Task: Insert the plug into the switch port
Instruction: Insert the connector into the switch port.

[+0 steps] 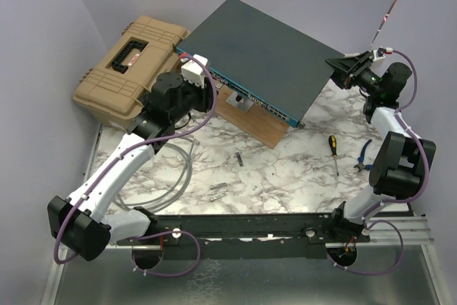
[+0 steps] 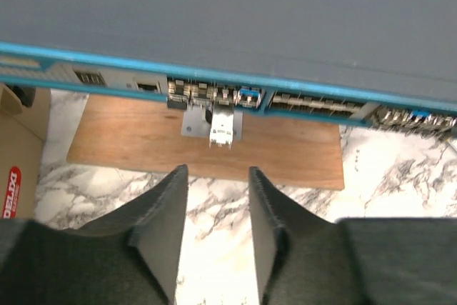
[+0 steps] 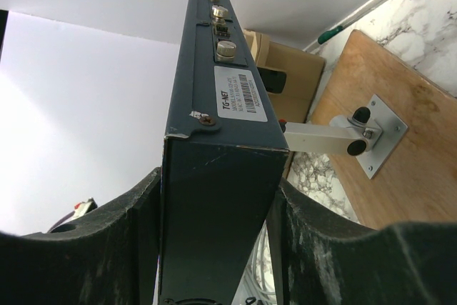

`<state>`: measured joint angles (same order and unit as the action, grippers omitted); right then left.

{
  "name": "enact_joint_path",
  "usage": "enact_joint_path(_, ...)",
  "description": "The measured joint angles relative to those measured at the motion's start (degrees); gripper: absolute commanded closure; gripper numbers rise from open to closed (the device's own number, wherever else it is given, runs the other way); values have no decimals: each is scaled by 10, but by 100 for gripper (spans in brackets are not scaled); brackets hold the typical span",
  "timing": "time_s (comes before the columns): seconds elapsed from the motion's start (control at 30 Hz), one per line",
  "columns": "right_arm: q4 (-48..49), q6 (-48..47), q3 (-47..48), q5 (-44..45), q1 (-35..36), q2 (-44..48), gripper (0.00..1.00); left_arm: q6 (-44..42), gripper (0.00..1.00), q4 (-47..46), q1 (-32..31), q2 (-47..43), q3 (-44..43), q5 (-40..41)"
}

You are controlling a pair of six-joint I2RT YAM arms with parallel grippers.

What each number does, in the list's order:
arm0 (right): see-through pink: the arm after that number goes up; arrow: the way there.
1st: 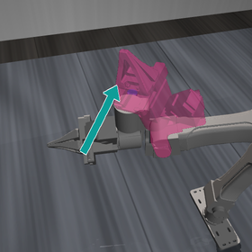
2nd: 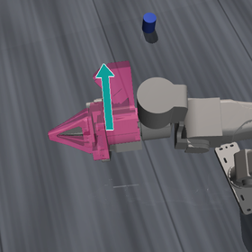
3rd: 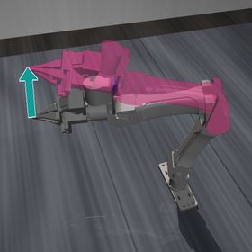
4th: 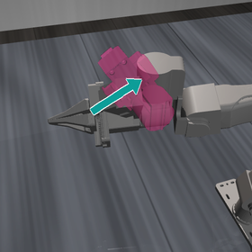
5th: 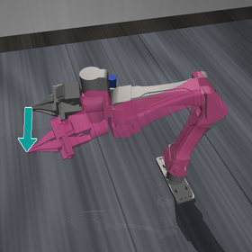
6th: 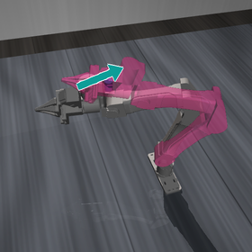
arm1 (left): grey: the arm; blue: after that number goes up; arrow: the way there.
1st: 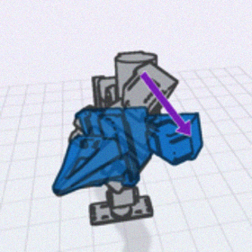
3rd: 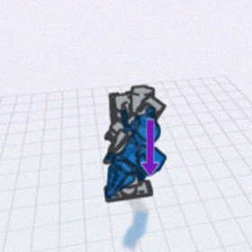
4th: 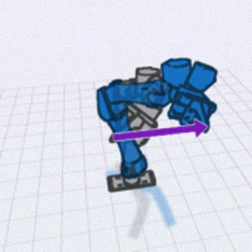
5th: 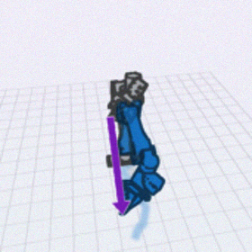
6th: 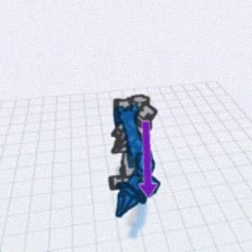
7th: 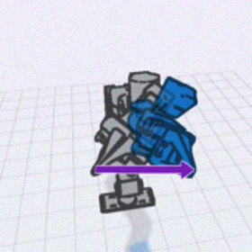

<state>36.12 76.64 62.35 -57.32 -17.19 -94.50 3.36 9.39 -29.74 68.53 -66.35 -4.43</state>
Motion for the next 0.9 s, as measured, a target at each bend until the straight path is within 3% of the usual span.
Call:
enact_joint_path(0.23,0,0,1,0,0,0,58,-3,79,28,0,-4,25,0)
enact_joint_path(0.53,0,0,2,-2,0,-2,66,-10,82,12,0,20,24,0)
enact_joint_path(0.9,-3,-1,4,-3,0,-2,67,-17,83,-14,0,53,13,0)
